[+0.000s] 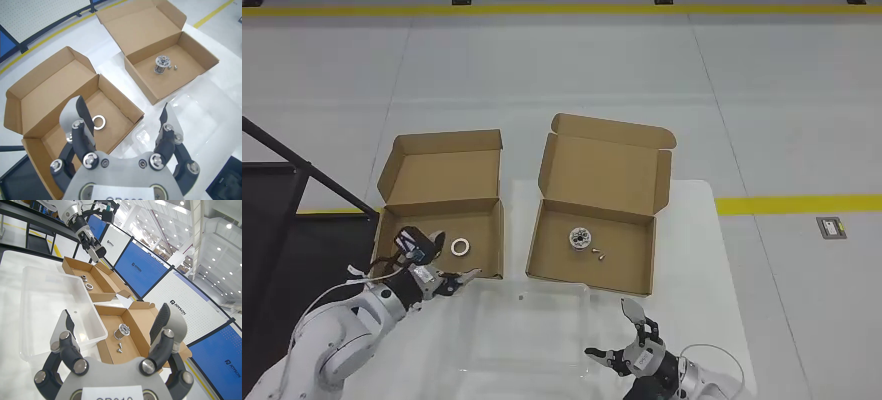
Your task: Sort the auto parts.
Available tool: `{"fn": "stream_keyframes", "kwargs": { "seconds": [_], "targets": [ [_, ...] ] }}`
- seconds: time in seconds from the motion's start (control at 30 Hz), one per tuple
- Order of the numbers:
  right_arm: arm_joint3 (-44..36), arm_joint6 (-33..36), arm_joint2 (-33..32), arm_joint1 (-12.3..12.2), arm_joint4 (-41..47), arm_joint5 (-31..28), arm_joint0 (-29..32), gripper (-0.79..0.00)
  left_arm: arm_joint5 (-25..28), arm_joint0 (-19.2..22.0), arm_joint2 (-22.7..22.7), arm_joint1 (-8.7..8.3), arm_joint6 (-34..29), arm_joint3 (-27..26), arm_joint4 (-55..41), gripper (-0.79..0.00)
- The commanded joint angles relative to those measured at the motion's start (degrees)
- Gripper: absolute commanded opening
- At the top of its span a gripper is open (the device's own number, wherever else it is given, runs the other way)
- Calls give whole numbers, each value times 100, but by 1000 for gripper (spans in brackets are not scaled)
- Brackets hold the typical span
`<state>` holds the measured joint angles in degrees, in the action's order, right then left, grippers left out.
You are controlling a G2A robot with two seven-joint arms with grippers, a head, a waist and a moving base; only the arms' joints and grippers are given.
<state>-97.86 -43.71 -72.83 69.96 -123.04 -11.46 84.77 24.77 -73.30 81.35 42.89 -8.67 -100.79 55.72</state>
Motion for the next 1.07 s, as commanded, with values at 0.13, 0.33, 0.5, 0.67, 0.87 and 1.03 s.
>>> {"fn": "stream_keyframes", "kwargs": {
  "seconds": [0.13, 0.33, 0.5, 0.67, 0.87, 1.03],
  "targets": [
    [0, 2, 0, 0, 0, 0, 0, 0, 147, -500, 310, 48, 1027, 110, -577, 0],
    [0, 0, 0, 0, 0, 0, 0, 0, 200, -649, 398, 84, 1395, 197, -1059, -1],
    [0, 0, 0, 0, 0, 0, 0, -1, 199, -643, 394, 83, 1379, 194, -1003, -1],
    [0, 0, 0, 0, 0, 0, 0, -1, 198, -643, 394, 83, 1379, 194, -1003, -1],
    [0, 0, 0, 0, 0, 0, 0, -1, 198, -643, 394, 83, 1379, 194, -1003, -1],
    [0, 0, 0, 0, 0, 0, 0, -1, 198, -643, 394, 83, 1379, 194, -1003, -1]
  ]
}}
